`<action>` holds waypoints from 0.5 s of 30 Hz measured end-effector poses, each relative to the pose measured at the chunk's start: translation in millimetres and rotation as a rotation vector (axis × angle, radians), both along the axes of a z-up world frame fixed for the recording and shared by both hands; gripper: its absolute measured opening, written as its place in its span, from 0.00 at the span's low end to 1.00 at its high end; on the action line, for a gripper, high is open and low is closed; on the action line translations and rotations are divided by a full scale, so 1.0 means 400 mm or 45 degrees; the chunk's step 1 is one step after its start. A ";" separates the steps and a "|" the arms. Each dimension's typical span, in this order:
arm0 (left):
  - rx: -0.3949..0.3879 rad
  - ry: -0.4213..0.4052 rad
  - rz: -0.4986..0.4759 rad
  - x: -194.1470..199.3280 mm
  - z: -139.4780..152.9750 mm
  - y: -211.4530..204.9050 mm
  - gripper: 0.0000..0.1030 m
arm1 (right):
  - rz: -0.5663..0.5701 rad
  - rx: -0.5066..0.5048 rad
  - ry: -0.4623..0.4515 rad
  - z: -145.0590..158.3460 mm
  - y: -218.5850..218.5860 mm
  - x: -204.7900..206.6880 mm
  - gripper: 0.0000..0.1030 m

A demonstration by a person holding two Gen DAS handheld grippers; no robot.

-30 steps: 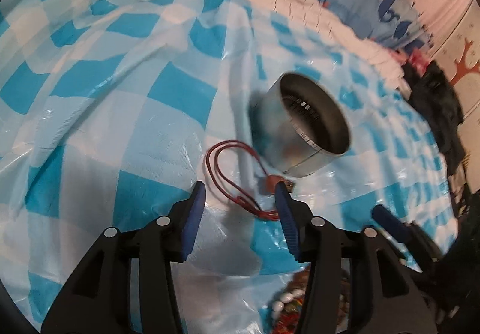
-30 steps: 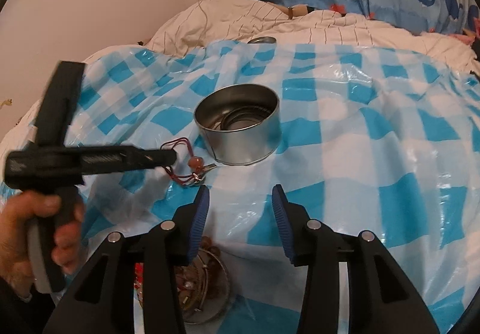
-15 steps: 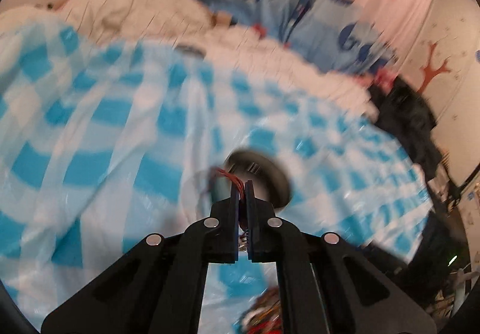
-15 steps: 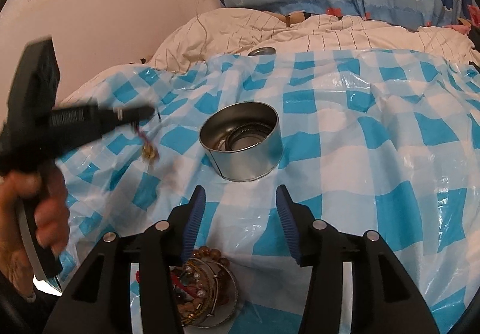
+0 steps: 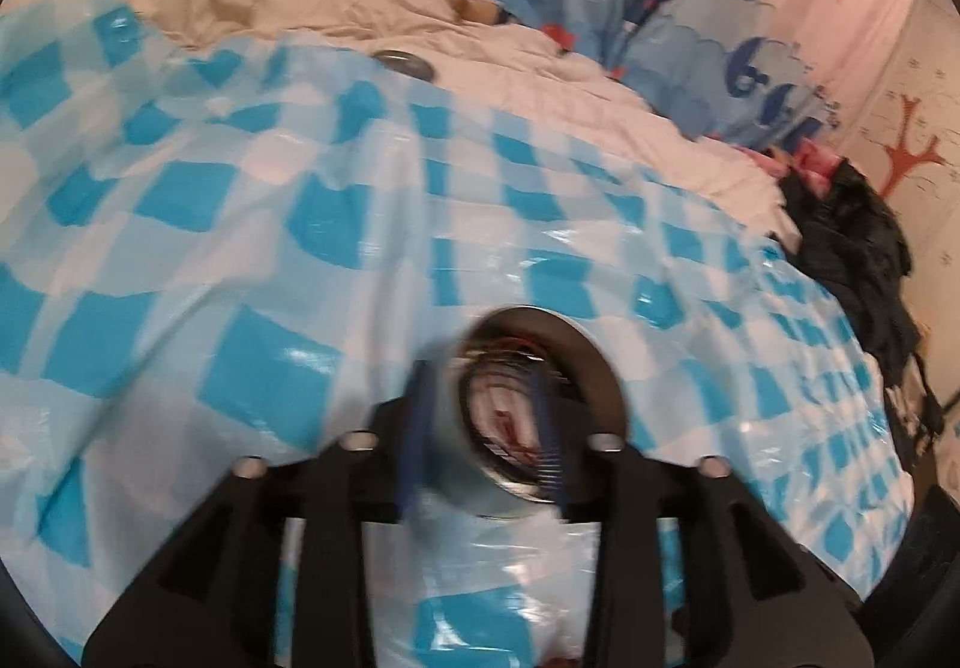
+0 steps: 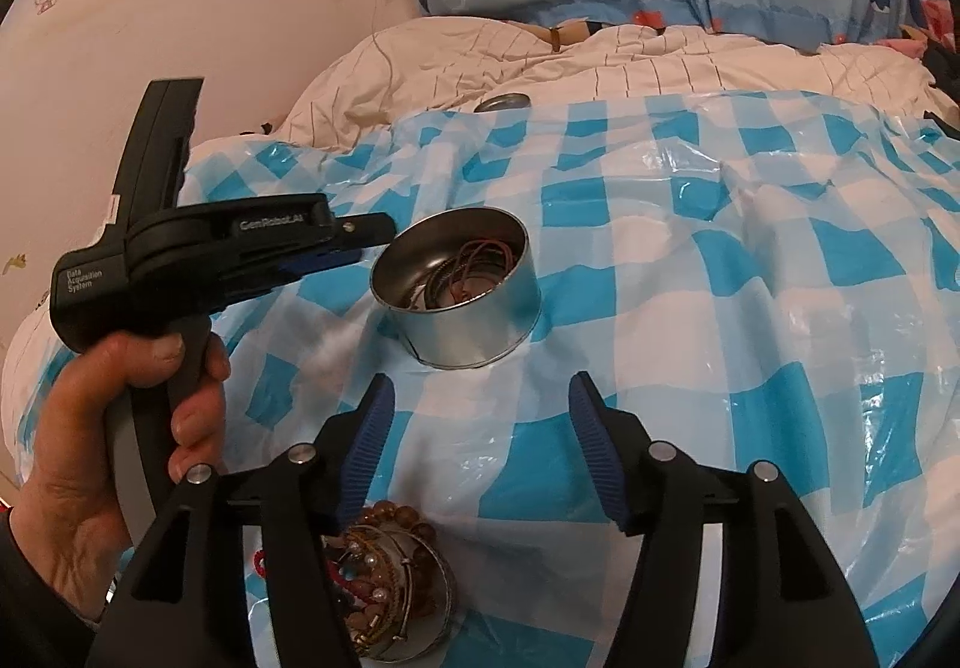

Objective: Organize jewelry
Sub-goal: 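Lower the red cord into the silver tin and open the left gripper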

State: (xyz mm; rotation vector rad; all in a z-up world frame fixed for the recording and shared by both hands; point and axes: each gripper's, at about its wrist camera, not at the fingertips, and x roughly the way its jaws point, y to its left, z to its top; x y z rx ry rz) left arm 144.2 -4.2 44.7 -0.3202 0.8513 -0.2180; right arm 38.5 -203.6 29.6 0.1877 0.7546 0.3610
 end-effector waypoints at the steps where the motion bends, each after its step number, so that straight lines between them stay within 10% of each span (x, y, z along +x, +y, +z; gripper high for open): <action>1: 0.015 0.017 0.006 0.000 -0.008 0.005 0.38 | 0.002 -0.002 0.002 -0.001 0.001 -0.001 0.59; 10: 0.220 0.128 -0.048 0.008 -0.067 -0.023 0.48 | 0.014 -0.013 0.003 -0.004 0.008 -0.003 0.61; 15: 0.321 0.198 -0.152 -0.012 -0.068 -0.053 0.32 | 0.005 -0.006 0.001 -0.001 0.005 -0.002 0.64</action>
